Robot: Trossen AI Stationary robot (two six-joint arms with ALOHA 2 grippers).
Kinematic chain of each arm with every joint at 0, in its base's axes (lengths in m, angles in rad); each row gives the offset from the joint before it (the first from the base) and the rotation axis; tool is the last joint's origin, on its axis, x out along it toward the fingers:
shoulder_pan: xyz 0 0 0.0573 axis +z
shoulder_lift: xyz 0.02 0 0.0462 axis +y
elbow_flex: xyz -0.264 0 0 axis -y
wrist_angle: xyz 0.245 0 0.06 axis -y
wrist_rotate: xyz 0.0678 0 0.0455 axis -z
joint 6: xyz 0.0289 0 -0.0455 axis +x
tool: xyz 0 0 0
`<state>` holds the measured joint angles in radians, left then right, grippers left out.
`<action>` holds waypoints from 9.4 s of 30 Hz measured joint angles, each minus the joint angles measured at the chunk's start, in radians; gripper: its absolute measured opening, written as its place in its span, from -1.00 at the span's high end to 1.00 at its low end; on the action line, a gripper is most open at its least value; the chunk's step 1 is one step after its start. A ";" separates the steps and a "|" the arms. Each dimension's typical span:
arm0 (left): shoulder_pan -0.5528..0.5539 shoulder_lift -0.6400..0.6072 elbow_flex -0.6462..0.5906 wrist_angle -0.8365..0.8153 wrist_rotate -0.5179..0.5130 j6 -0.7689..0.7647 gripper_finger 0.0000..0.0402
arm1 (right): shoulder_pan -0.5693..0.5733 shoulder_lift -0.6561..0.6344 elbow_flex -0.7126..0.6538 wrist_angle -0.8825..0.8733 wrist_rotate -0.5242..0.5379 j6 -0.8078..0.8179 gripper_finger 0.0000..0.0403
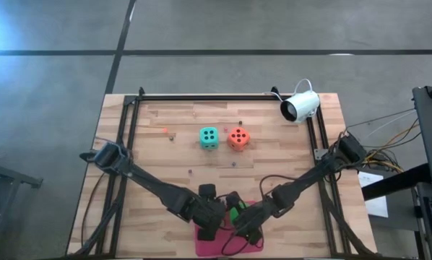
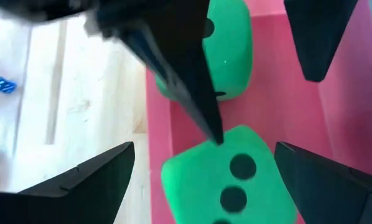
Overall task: Pick & Place Dice
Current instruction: Put the large orange dice into the pink bin
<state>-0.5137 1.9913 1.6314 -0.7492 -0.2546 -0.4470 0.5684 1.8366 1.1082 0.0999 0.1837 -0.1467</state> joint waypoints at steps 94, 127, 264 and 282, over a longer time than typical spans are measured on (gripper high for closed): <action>-0.024 -0.883 -0.755 0.175 -0.251 -0.025 -0.91 | -0.740 -0.138 0.087 -0.656 0.028 0.639 -0.99; -0.025 -0.883 -0.785 0.193 -0.251 -0.058 -0.91 | -0.790 -0.100 0.090 -0.697 0.017 0.614 -0.99; -0.024 -0.883 -0.787 0.215 -0.251 -0.051 -0.93 | -0.056 -0.278 0.136 -0.697 -0.025 0.777 -0.69; -0.025 -0.883 -0.787 0.216 -0.251 -0.052 -0.92 | -0.012 -0.054 0.414 -0.939 -0.005 0.726 -0.72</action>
<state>-0.5391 1.1084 0.8448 -0.5333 -0.5053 -0.4988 0.5564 1.7822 1.5217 -0.8392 0.1783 0.5792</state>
